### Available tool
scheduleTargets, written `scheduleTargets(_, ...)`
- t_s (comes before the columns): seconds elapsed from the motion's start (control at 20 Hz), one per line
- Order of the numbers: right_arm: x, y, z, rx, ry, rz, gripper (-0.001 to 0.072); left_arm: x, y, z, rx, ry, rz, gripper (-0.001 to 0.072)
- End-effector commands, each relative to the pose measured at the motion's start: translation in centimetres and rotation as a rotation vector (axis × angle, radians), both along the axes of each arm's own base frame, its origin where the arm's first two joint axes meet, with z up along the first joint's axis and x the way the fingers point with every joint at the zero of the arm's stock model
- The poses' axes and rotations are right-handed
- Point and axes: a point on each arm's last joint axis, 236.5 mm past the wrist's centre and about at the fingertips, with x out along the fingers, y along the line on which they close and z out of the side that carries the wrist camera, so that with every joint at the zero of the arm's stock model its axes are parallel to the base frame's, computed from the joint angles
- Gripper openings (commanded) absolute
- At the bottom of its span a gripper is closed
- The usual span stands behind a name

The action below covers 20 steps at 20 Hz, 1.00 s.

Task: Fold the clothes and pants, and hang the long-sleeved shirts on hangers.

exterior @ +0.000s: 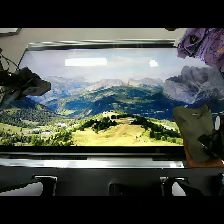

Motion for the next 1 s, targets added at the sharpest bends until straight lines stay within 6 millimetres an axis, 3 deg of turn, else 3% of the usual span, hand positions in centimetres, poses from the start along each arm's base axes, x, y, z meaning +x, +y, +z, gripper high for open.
scheduleTargets(0.0,-0.8,0.1,0.3,-0.001,0.032,-0.011,0.0060,0.0,0.0,0.0,0.001,-0.002,-0.001,0.0017)
scheduleTargets(0.05,-0.8,0.0,0.3,-0.002,0.032,-0.010,0.0148,0.0,0.0,0.0,0.001,-0.002,-0.001,0.0017)
scheduleTargets(0.1,-0.8,0.0,0.3,-0.002,0.032,-0.009,0.0313,0.0,0.0,0.0,0.001,-0.001,-0.001,0.0017)
scheduleTargets(0.15,-0.6,0.0,0.2,0.003,0.030,0.009,0.0402,0.0,0.0,0.0,0.001,-0.001,-0.001,0.0017)
scheduleTargets(0.25,1.1,-0.4,0.2,0.017,-0.010,0.100,0.0405,0.0,0.0,0.0,0.001,-0.002,-0.001,0.0018)
scheduleTargets(0.35,4.8,-0.1,0.7,0.053,-0.132,0.209,0.0400,0.2,-0.2,0.1,0.002,-0.010,-0.003,0.0018)
scheduleTargets(0.4,7.7,0.8,1.3,0.094,-0.241,0.283,0.0361,0.4,-0.5,0.2,0.011,-0.021,-0.025,0.0017)
scheduleTargets(0.5,14.5,4.5,3.8,0.205,-0.522,0.445,0.0182,0.8,-1.8,0.5,0.059,-0.072,-0.140,0.0016)
scheduleTargets(0.6,20.0,9.4,7.4,0.338,-0.794,0.604,0.0079,0.9,-3.5,0.6,0.131,-0.123,-0.253,0.0016)
scheduleTargets(0.7,21.9,13.2,9.4,0.443,-0.917,0.717,0.0064,0.3,-5.2,0.0,0.181,-0.165,-0.316,0.0016)
scheduleTargets(0.8,21.5,16.4,8.9,0.466,-0.856,0.880,0.0026,-1.1,-6.4,-1.2,0.211,-0.193,-0.345,0.0016)
scheduleTargets(0.95,20.3,21.5,7.5,0.416,-0.693,1.164,0.0025,-3.4,-7.4,-2.4,0.214,-0.210,-0.361,0.0016)
